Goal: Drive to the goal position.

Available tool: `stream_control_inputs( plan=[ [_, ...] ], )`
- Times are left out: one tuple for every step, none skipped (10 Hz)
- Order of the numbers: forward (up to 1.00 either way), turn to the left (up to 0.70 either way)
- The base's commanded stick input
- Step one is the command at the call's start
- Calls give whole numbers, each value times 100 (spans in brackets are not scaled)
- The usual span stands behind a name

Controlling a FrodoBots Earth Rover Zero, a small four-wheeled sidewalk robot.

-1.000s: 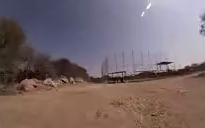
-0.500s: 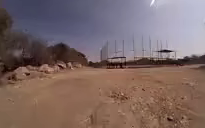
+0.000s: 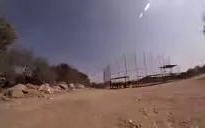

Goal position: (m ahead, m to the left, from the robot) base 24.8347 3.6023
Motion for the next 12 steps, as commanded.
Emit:
stream_control_inputs(
  plan=[
    [100,3],
    [100,3],
    [100,3],
    [100,3],
    [100,3],
    [100,3],
    [100,3],
    [100,3],
    [100,3],
    [100,3],
    [100,3],
    [100,3]
  ],
)
